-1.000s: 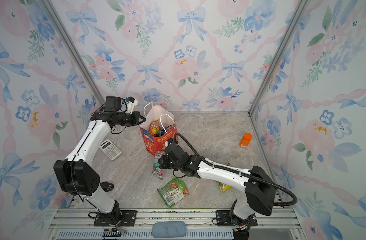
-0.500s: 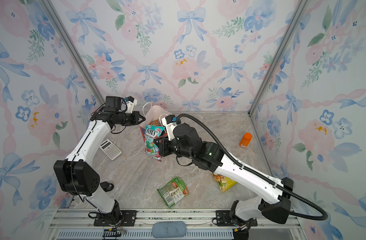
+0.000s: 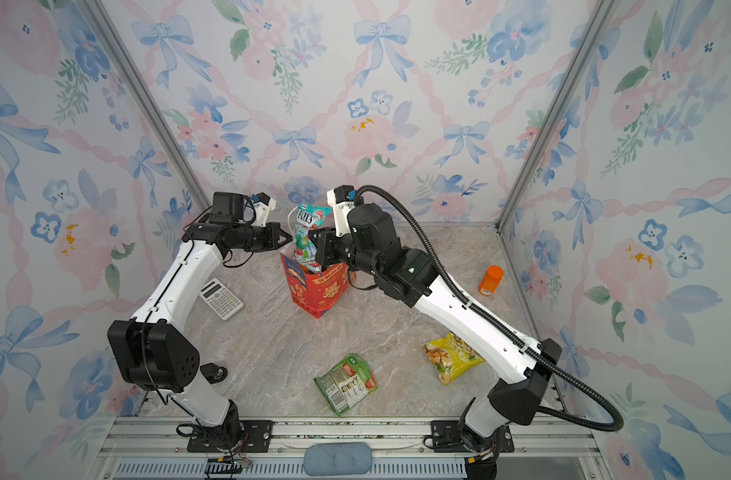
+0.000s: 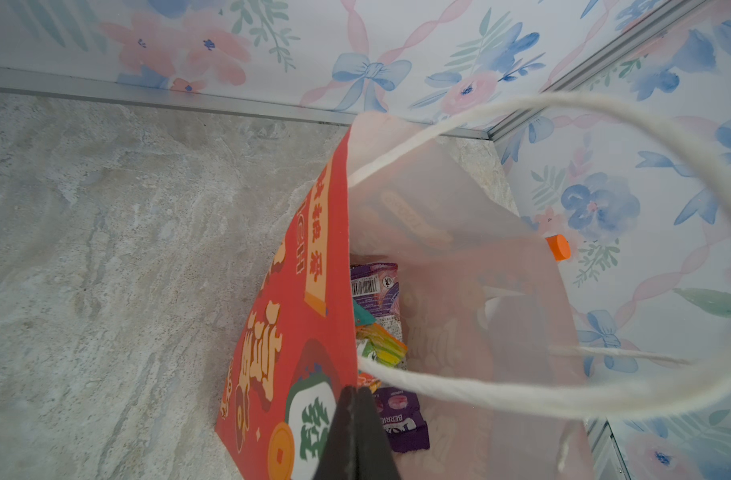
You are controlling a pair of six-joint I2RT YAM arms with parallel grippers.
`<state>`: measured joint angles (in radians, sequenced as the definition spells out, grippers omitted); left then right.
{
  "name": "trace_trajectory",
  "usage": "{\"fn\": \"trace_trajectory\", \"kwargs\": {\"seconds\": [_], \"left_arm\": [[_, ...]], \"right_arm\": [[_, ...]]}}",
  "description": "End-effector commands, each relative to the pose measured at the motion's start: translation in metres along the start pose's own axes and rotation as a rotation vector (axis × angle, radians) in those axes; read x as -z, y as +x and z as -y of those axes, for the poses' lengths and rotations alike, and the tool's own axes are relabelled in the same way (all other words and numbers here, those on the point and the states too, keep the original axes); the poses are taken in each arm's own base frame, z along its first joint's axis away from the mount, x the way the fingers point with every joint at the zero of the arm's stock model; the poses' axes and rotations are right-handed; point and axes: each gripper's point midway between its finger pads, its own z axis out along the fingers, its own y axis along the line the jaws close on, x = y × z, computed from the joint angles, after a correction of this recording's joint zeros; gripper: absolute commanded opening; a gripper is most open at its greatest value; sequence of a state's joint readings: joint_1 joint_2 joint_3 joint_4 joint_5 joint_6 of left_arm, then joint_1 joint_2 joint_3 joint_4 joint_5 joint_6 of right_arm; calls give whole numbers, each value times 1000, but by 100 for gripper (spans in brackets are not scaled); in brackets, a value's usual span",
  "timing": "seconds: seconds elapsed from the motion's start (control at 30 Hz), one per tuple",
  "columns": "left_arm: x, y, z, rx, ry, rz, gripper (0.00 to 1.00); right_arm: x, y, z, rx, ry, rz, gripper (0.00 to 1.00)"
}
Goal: Place the snacks into the paper bag
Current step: 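Carry the teal packet with the right gripper over the held bag, then lower the teal packet into the bag and open the right gripper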
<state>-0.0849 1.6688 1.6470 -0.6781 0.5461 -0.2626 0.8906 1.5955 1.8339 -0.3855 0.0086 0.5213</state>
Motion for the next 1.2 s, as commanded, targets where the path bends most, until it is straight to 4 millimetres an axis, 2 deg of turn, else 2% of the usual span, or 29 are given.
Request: {"fn": "trace_trajectory", "kwargs": {"seconds": [0.0, 0.23, 0.43, 0.6, 0.87, 1.17], "left_arm": [[5, 6, 1, -22, -12, -4, 0], [8, 6, 2, -33, -17, 2, 0], [10, 8, 0, -34, -20, 2, 0], [14, 7, -1, -33, -21, 10, 0], [15, 6, -2, -28, -20, 12, 0], [15, 7, -1, -30, -16, 11, 0]], "right_arm": [[-5, -30, -11, 32, -37, 75, 0], [-49, -26, 5, 43, 4, 40, 0], [-69, -18, 32, 53, 81, 6, 0], [-69, -16, 54, 53, 140, 8, 0], [-70, -2, 75, 65, 207, -12, 0], [-91, 15, 74, -15, 157, -36, 0]]}}
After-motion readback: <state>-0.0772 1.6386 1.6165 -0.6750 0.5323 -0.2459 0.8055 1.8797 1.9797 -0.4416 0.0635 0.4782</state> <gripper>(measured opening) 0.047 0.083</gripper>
